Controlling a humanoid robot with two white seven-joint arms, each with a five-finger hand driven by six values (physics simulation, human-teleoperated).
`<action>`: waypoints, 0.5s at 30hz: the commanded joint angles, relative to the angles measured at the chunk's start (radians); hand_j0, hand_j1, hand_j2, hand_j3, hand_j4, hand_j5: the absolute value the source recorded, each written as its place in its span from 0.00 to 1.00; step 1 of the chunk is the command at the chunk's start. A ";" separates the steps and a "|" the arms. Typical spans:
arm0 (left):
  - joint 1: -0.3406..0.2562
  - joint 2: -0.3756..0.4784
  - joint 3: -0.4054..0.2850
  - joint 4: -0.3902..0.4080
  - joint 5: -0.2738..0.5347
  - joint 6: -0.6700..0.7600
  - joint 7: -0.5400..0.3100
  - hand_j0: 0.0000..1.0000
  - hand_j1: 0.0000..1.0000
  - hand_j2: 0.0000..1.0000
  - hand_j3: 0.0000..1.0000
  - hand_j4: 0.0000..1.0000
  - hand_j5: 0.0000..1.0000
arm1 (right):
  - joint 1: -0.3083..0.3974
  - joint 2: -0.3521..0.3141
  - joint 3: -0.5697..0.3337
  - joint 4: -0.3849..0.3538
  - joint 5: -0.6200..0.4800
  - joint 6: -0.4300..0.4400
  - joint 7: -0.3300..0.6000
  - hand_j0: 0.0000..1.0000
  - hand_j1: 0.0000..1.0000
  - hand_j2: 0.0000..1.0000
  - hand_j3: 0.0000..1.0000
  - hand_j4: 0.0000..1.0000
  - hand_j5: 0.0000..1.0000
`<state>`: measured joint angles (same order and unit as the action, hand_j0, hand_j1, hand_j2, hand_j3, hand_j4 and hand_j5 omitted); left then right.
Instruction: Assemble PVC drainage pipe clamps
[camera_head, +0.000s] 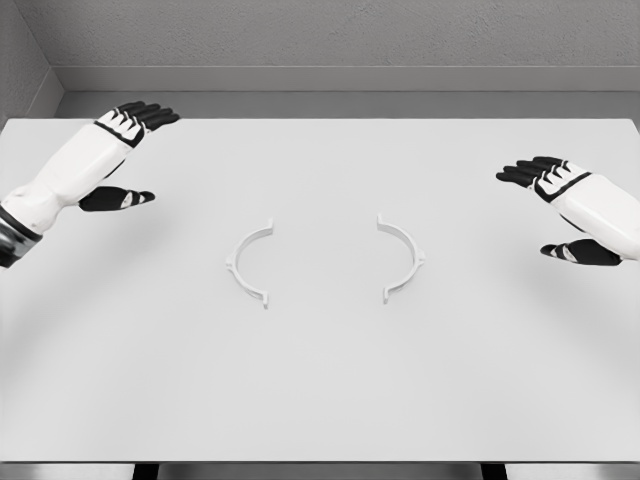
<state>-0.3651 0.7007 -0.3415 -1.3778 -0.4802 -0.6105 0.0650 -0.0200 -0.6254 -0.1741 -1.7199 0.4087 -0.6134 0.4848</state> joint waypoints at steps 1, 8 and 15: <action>0.000 0.002 -0.004 0.005 0.005 0.000 -0.001 1.00 1.00 1.00 1.00 1.00 1.00 | 0.000 -0.002 0.002 0.000 -0.005 0.003 0.000 1.00 1.00 1.00 1.00 1.00 1.00; 0.003 -0.007 -0.010 0.006 0.005 0.000 0.001 1.00 1.00 1.00 1.00 1.00 1.00 | -0.029 -0.002 0.053 0.011 0.019 0.003 0.000 1.00 1.00 1.00 1.00 1.00 1.00; -0.011 -0.109 -0.088 0.080 0.002 0.000 0.001 1.00 1.00 1.00 1.00 1.00 1.00 | -0.296 0.124 0.266 0.186 0.266 0.003 -0.002 1.00 1.00 1.00 1.00 1.00 1.00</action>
<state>-0.3758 0.6128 -0.4167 -1.3130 -0.4846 -0.6105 0.0651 -0.3160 -0.5275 0.0536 -1.5679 0.6357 -0.6130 0.4839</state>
